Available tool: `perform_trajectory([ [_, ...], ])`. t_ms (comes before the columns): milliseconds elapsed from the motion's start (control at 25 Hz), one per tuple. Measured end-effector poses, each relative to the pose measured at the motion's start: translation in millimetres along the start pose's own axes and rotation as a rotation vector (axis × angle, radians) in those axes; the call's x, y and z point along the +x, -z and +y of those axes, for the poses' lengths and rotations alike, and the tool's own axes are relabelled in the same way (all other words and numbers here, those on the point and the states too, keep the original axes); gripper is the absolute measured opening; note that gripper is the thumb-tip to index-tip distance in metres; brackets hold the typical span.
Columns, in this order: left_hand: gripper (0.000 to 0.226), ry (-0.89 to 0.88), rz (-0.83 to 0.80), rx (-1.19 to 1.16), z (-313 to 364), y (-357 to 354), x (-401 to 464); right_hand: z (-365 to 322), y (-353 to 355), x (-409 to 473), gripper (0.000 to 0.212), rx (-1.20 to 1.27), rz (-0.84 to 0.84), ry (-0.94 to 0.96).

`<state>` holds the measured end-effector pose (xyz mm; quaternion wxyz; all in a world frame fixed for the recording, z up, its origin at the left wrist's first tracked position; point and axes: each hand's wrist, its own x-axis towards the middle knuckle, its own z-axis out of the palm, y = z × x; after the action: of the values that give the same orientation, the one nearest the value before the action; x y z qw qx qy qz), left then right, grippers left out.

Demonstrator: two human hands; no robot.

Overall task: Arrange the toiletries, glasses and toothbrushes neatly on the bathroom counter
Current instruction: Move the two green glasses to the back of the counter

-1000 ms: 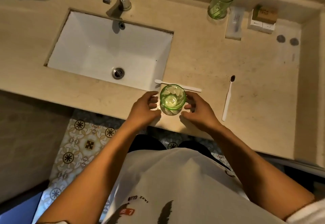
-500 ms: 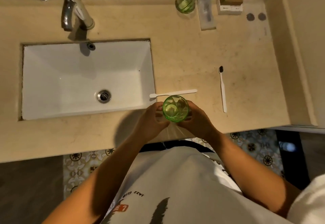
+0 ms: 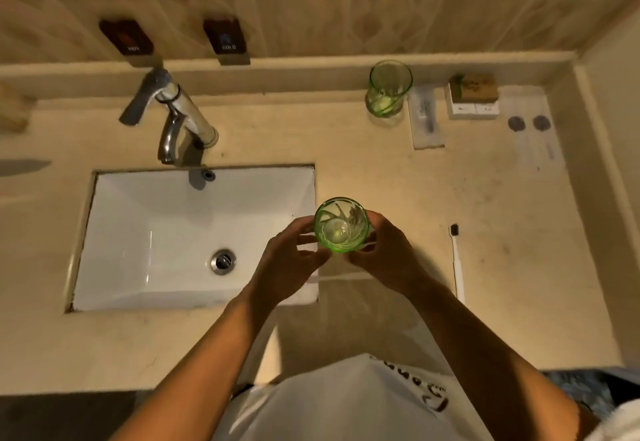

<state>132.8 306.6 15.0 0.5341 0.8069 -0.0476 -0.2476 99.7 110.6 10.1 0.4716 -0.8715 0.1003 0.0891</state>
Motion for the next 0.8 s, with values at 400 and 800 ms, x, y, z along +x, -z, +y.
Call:
perform_trajectory([
  [400,0.047,0.061,0.140,-0.145,41,36,161,-19,5,171,0.063,0.176,0.173,-0.110],
  [800,0.055,0.052,0.139,-0.127,45,38,246,-2,-12,243,0.057,0.409,0.350,-0.116],
])
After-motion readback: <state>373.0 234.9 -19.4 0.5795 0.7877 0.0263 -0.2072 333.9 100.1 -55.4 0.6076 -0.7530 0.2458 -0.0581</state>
